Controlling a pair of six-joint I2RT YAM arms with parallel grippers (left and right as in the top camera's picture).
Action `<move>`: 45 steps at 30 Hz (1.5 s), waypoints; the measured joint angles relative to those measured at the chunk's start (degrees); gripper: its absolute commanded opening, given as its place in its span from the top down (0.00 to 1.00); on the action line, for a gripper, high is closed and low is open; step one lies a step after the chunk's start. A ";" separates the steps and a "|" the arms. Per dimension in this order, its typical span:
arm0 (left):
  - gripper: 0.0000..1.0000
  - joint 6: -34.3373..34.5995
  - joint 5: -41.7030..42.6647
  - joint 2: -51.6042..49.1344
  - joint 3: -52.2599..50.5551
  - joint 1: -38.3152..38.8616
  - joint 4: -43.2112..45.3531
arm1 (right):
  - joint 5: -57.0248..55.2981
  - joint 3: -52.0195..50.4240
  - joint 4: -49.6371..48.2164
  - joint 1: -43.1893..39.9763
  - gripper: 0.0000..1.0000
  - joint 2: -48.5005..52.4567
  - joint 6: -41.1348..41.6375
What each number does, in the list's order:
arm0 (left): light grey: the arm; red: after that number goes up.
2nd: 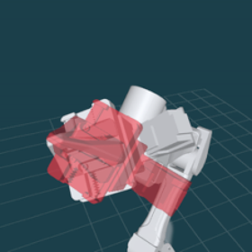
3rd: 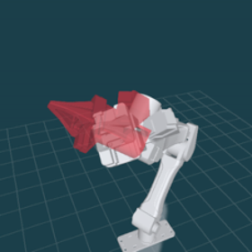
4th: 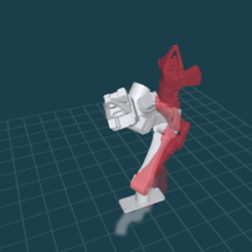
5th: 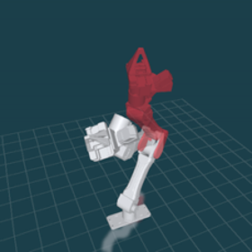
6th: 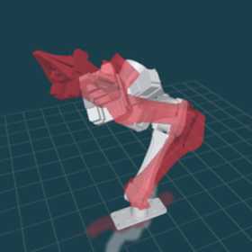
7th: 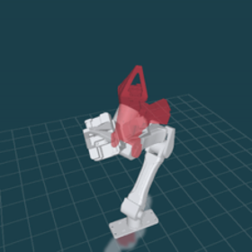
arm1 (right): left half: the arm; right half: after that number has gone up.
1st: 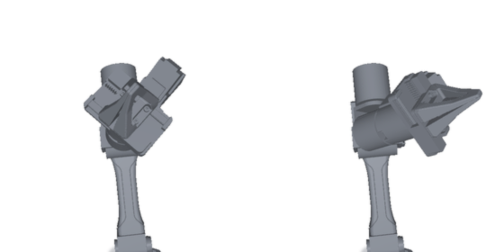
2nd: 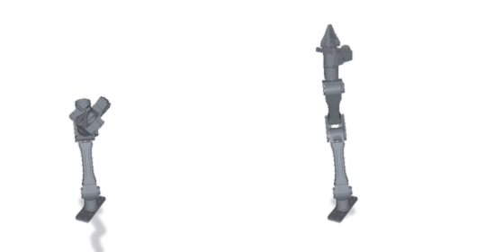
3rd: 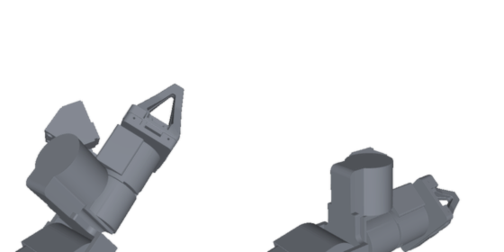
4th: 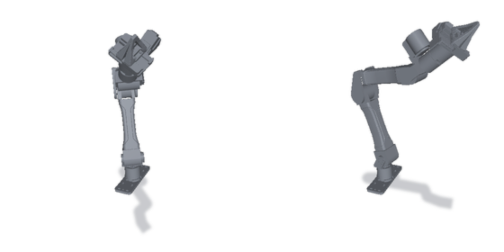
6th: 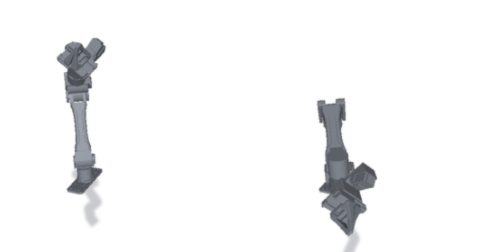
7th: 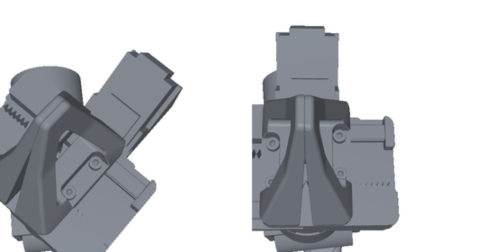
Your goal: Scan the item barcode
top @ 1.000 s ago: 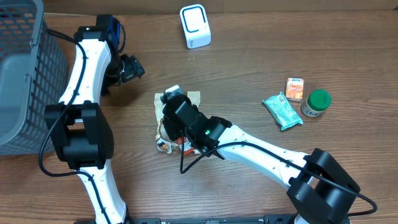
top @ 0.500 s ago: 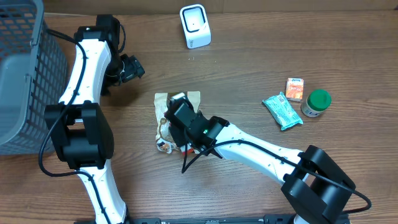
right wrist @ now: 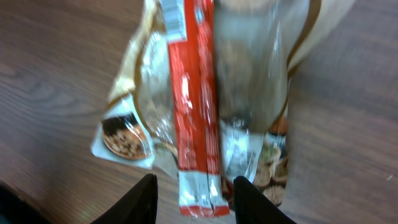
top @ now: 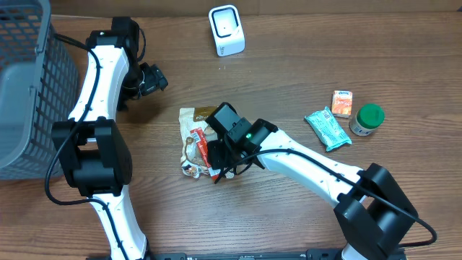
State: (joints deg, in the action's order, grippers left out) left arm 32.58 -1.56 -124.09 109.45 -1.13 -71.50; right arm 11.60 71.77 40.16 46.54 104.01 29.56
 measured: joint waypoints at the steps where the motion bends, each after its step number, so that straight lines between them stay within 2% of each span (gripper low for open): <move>1: 0.00 0.02 0.00 0.00 0.00 0.00 0.02 | 0.28 -0.70 -0.24 0.00 0.60 0.00 0.07; 14: 0.00 0.02 0.00 -0.02 0.00 0.00 0.02 | 1.09 -3.17 -2.27 0.00 0.60 0.00 0.28; 26: 0.00 0.02 0.00 0.00 0.00 0.00 0.02 | 1.20 -7.65 -8.76 0.07 0.59 0.00 0.46; 37: 0.00 0.00 0.00 -0.02 0.00 0.00 0.02 | 1.49 -8.11 -9.64 1.49 0.61 0.00 0.50; 45: 0.00 0.00 0.00 0.00 0.00 0.00 0.02 | 1.14 -8.20 -9.73 1.49 0.74 0.00 0.92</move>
State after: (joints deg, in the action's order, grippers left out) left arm 32.58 -1.56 -124.09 109.45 -1.13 -71.48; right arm 12.73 63.57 30.44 48.03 104.01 30.48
